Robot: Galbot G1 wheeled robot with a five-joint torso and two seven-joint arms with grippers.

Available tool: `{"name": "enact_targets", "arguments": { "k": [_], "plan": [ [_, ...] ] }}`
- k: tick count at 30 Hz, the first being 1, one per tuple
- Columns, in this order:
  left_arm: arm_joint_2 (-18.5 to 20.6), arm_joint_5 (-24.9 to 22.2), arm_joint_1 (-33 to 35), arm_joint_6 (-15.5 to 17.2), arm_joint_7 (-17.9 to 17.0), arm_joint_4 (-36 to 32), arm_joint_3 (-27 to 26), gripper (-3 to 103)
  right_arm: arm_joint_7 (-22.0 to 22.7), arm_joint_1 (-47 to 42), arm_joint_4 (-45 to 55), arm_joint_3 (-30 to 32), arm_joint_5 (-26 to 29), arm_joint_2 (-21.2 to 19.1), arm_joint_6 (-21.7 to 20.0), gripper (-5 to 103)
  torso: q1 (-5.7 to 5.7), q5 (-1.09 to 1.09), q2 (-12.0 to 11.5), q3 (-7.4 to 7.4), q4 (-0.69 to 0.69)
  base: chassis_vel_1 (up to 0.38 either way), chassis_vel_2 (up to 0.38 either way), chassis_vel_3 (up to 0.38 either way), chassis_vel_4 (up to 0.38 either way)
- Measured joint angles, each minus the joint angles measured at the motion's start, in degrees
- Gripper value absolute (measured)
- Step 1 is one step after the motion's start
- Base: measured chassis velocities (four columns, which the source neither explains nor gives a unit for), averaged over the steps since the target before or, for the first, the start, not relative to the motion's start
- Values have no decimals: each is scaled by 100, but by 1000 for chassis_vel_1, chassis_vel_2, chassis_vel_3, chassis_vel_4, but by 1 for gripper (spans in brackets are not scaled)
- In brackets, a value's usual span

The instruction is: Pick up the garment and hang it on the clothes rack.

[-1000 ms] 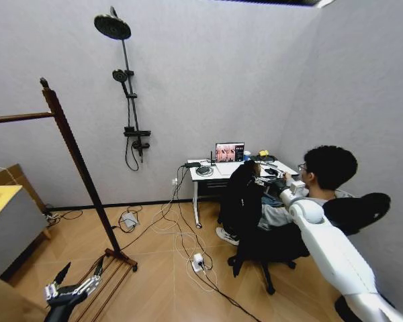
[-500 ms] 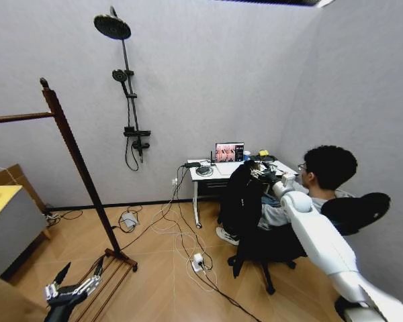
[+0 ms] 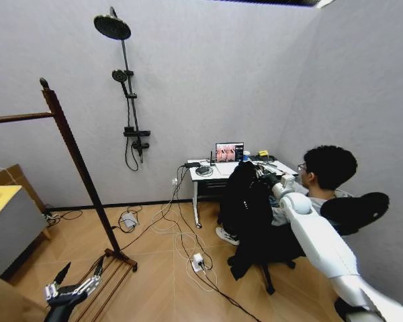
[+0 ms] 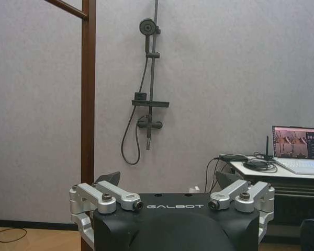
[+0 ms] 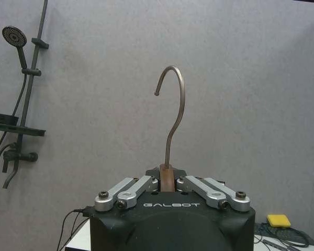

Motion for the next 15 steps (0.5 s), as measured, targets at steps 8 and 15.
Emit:
{"name": "enact_targets", "arguments": {
  "k": [8,15],
  "plan": [
    [0,0,0,0,0,0,0,100,31,-139,174,33,23,-64,51,10,0,1,0,0,-1,0,0,0,0],
    [0,0,0,0,0,0,0,100,285,-298,777,-7,297,-193,-161,10,0,0,0,0,0,0,0,0,0]
  ]
}}
